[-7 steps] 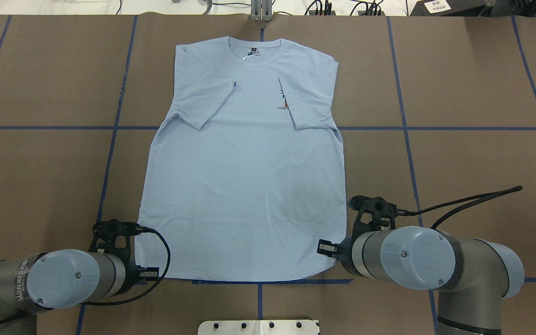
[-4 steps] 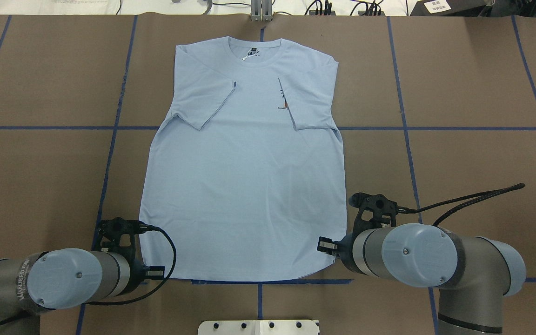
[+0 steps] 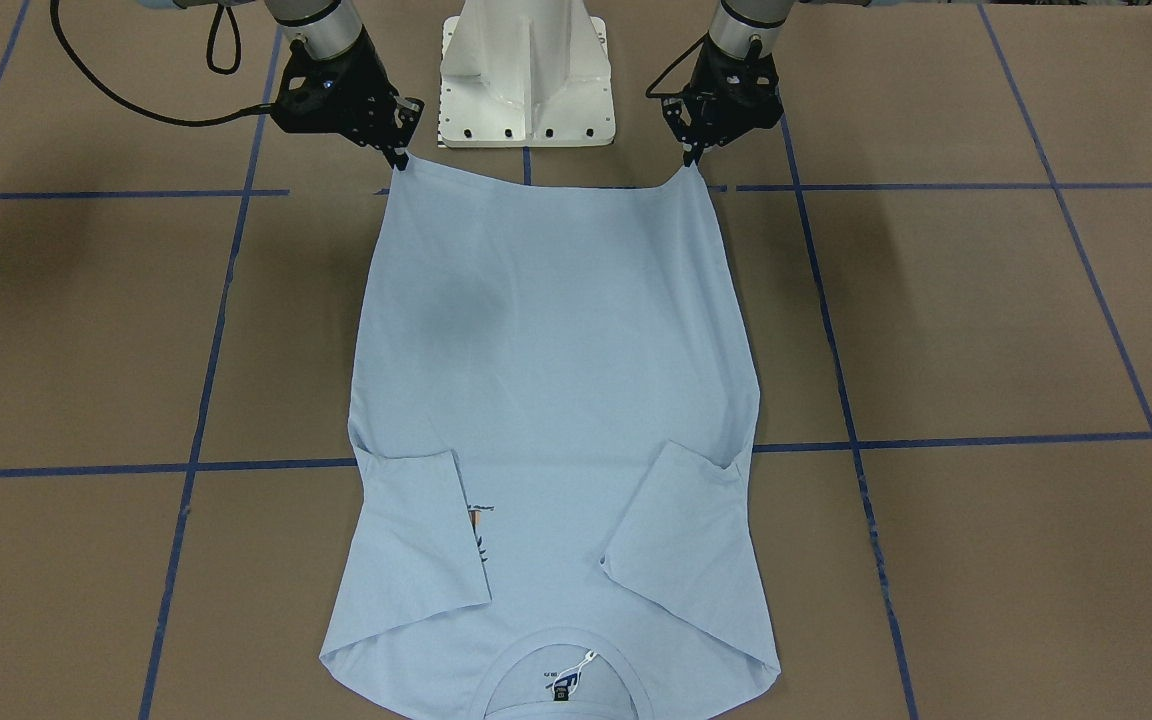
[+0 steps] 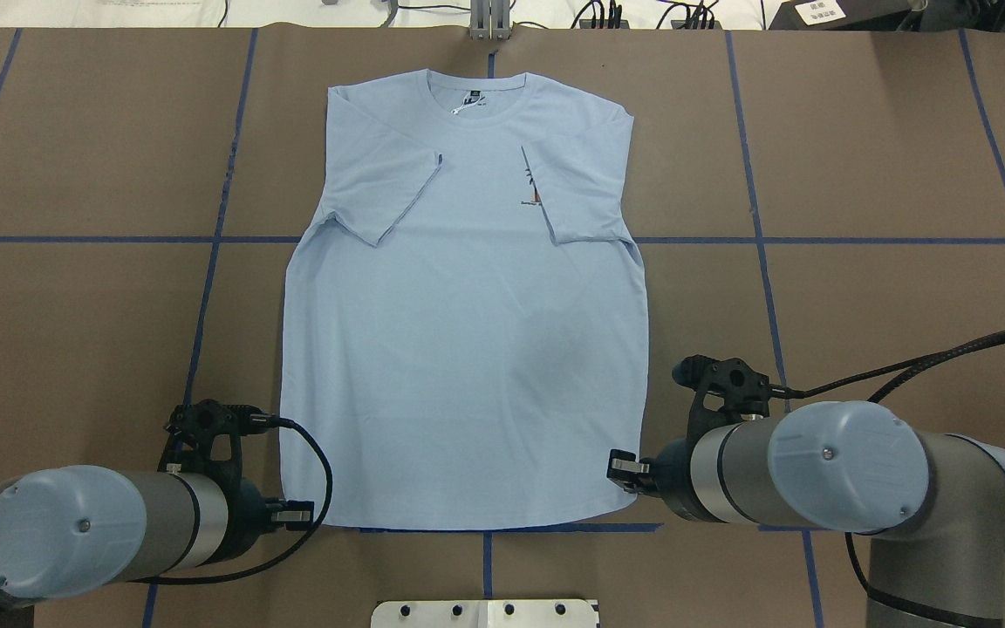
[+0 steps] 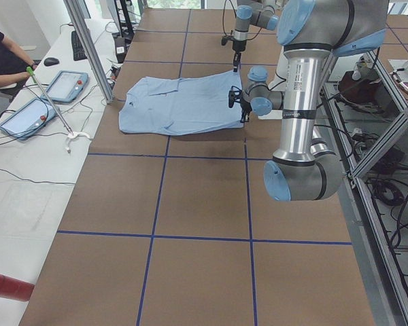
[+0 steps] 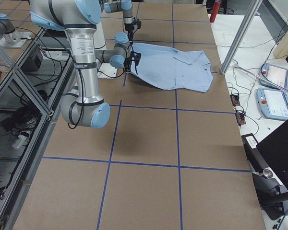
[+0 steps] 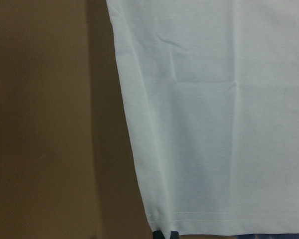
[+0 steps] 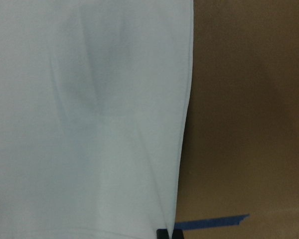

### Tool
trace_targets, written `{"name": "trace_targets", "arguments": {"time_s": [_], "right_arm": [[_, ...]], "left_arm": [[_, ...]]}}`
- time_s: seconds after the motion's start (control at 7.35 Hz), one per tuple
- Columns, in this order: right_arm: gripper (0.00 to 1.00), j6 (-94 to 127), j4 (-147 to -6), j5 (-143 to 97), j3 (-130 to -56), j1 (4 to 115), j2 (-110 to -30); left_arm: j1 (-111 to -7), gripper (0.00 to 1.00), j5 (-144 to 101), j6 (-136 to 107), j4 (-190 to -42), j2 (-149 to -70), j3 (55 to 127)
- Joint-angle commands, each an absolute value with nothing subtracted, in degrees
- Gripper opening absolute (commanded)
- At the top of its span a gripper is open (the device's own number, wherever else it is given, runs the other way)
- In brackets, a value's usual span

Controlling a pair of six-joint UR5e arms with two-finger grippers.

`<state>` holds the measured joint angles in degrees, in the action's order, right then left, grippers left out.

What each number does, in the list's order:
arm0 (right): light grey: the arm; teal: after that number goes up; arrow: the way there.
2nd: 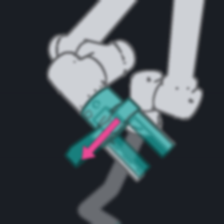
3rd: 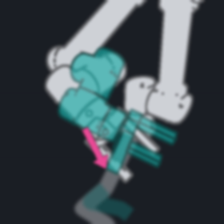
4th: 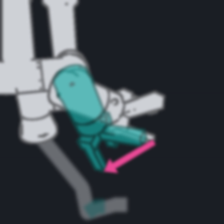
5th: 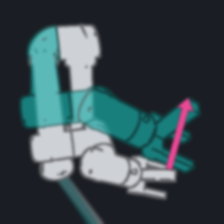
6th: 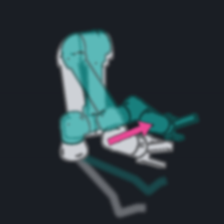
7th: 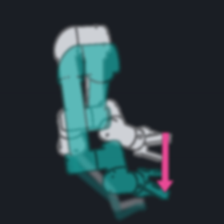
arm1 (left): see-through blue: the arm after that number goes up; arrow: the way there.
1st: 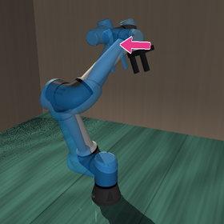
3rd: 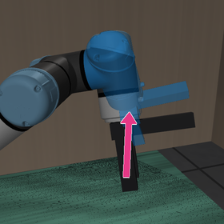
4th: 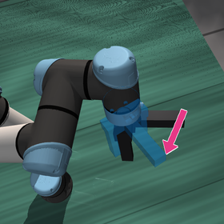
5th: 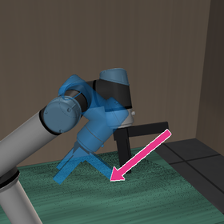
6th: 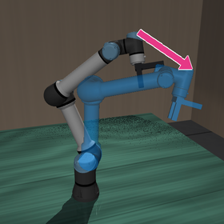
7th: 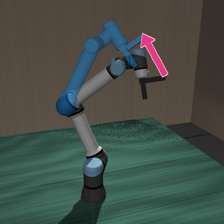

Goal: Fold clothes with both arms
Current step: 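Lift the hem with both grippers and fold it toward the collar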

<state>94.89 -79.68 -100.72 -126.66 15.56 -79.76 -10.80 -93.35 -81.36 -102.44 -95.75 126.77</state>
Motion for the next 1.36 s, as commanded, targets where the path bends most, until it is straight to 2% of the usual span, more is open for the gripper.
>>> {"name": "trace_targets", "arguments": {"time_s": [0.0,0.27,0.54,1.09,1.22], "right_arm": [[0.00,94.92,-79.72,-108.25,-133.82,15.91,-85.74],[0.00,94.83,-79.72,-112.74,-139.90,15.91,-92.43],[0.00,94.92,-79.80,-115.31,-140.62,15.47,-94.04],[0.00,94.66,-79.63,-114.70,-138.00,19.57,-92.73],[0.00,95.01,-79.63,-113.91,-134.51,22.12,-88.37]], "left_arm": [[-7.14,0.00,-93.43,-79.64,-99.60,-95.63,131.46],[-3.09,0.00,-93.51,-79.19,-92.93,-95.80,138.65],[-1.23,0.00,-94.65,-74.48,-88.44,-95.80,143.77],[-4.63,0.00,-94.66,-72.52,-87.63,-97.12,142.92],[-8.40,0.00,-94.83,-72.25,-87.71,-98.42,139.69]]}}
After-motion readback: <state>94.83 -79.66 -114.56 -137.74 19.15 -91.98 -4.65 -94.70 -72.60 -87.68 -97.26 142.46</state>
